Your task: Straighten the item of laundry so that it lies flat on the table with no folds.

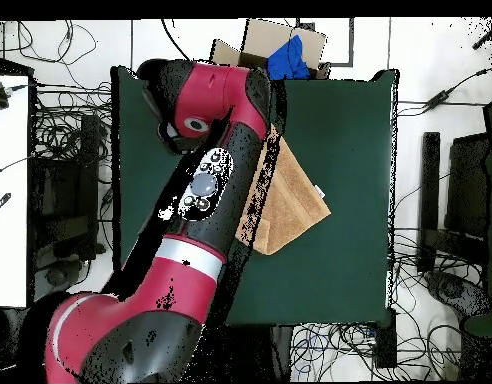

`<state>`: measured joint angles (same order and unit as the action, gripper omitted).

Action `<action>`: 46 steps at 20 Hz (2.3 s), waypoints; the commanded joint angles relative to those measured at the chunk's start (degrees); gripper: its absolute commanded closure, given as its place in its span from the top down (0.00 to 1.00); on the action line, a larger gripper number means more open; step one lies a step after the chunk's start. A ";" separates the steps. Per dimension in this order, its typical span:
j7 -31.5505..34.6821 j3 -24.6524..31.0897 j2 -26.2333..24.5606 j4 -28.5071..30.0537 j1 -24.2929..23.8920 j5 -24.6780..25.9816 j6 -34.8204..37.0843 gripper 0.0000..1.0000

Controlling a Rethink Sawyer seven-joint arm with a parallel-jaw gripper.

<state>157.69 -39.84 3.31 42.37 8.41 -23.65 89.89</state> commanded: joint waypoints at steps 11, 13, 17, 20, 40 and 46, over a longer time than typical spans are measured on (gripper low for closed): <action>23.37 -4.32 -3.45 13.24 2.74 0.90 -16.99 1.00; 24.39 -4.20 -4.34 12.62 2.75 -0.24 -16.96 1.00; 25.95 -3.26 -6.03 11.05 2.42 -1.76 -16.57 1.00; 25.54 -1.67 -6.65 10.72 1.93 -2.59 -16.03 1.00; 7.23 4.44 -4.31 20.32 -2.14 1.83 -24.29 1.00; 4.55 6.39 -2.22 23.92 -2.85 2.13 -25.34 1.00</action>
<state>166.83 -43.52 -1.74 57.45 7.06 -23.78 69.06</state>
